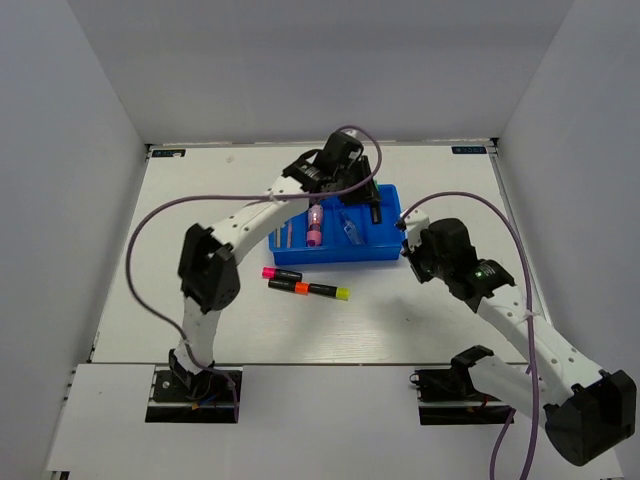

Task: Sort the stationery into containers
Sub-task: Place the pen in the storage box.

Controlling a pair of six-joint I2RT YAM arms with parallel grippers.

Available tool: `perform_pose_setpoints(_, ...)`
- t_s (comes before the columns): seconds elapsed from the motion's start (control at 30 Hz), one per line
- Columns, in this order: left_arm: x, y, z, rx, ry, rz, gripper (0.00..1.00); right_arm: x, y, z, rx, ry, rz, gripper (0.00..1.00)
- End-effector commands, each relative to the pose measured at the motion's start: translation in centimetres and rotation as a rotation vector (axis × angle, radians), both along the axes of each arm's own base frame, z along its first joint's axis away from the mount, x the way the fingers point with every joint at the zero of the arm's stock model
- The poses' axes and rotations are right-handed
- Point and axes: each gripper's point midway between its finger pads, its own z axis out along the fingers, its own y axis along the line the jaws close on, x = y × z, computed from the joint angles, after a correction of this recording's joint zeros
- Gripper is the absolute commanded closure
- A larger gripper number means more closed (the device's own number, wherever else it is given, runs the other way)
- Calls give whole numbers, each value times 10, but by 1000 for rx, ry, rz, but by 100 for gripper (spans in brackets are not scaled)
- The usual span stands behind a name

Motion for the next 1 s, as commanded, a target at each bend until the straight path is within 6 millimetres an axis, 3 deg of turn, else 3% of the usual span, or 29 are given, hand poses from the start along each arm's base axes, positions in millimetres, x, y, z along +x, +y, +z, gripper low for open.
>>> perform_pose_setpoints(0.0, 14, -37, 21, -124, -18, -149, 100, 11, -5, 17, 29, -100, -25, 100)
perform_pose_setpoints(0.03, 22, -46, -6, -109, 17, -148, 100, 12, -9, 14, 28, -101, -39, 100)
perform_pose_setpoints(0.07, 29, -49, -1, -123, 0, -143, 100, 12, -11, 14, 31, -102, -45, 100)
perform_pose_setpoints(0.23, 52, -58, -44, -152, 39, -114, 100, 11, -10, 18, 67, -106, -45, 100)
perform_pose_setpoints(0.33, 53, -60, -61, -144, 52, -121, 99, 10, -9, 17, 72, -102, -40, 100)
perform_pose_setpoints(0.4, 52, -64, -68, -145, 63, -128, 87, 9, -10, 16, 73, -100, -44, 100)
perform_pose_setpoints(0.43, 54, -64, -69, -145, 64, -124, 77, 6, -5, 17, 93, -91, -21, 100)
perform_pose_setpoints(0.47, 53, -64, -74, -139, 75, -123, 62, 6, -5, 17, 94, -91, -20, 100)
perform_pose_setpoints(0.53, 51, -63, -76, -124, 75, -125, 45, 6, -4, 17, 97, -88, -19, 100)
perform_pose_setpoints(0.6, 51, -61, -72, -119, 69, -123, 38, 5, -5, 16, 95, -85, -16, 100)
perform_pose_setpoints(0.63, 51, -59, -66, -113, 50, -127, 37, 5, -4, 16, 102, -84, -12, 84)
perform_pose_setpoints(0.7, 49, -56, -61, -105, 45, -129, 30, 3, -4, 14, 105, -74, -3, 68)
perform_pose_setpoints(0.77, 48, -52, -51, -99, 24, -136, 29, -5, 7, 13, 127, -47, 63, 60)
perform_pose_setpoints(0.8, 44, -50, -33, -112, 2, -140, 35, -5, 12, 13, 117, -49, 107, 60)
perform_pose_setpoints(0.83, 40, -44, -37, -94, 8, -139, 48, -20, 27, 9, 166, 2, 215, 60)
perform_pose_setpoints(0.87, 38, -40, -35, -88, -1, -141, 68, -25, 34, 10, 164, -5, 286, 60)
perform_pose_setpoints(0.9, 29, -33, 3, -113, -58, -147, 99, -36, 46, 10, 191, 2, 409, 58)
perform_pose_setpoints(0.93, 17, -19, -24, -41, -18, -129, 99, -53, 60, 6, 246, 50, 526, 58)
perform_pose_setpoints(0.97, 10, -10, -21, -16, -30, -122, 99, -58, 64, 3, 229, 14, 631, 56)
